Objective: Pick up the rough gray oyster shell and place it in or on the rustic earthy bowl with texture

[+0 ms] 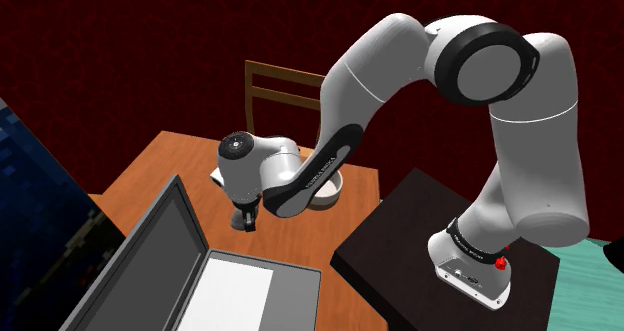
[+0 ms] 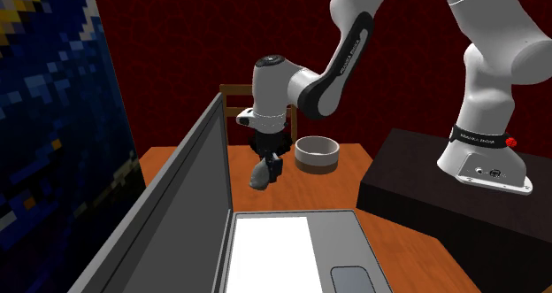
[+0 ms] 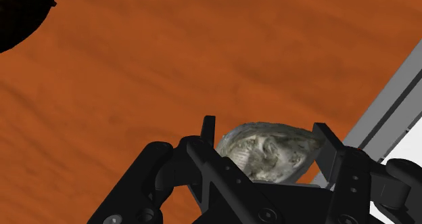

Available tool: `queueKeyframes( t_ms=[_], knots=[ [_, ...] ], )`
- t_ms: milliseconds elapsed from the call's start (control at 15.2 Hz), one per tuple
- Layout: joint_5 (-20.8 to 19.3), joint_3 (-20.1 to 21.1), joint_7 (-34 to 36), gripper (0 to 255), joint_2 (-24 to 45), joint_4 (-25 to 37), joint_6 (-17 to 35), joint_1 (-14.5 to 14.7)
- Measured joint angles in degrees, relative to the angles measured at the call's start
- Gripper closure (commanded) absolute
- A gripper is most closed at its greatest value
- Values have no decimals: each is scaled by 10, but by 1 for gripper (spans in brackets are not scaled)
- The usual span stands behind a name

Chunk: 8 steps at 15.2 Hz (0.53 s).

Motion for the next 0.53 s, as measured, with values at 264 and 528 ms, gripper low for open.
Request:
queueKeyframes(
  t_ms=[264, 528],
  knots=[
    [13, 11, -10, 255, -26, -8, -18, -7],
    [27, 22, -24, 255, -52, -13, -36, -17]
  ],
)
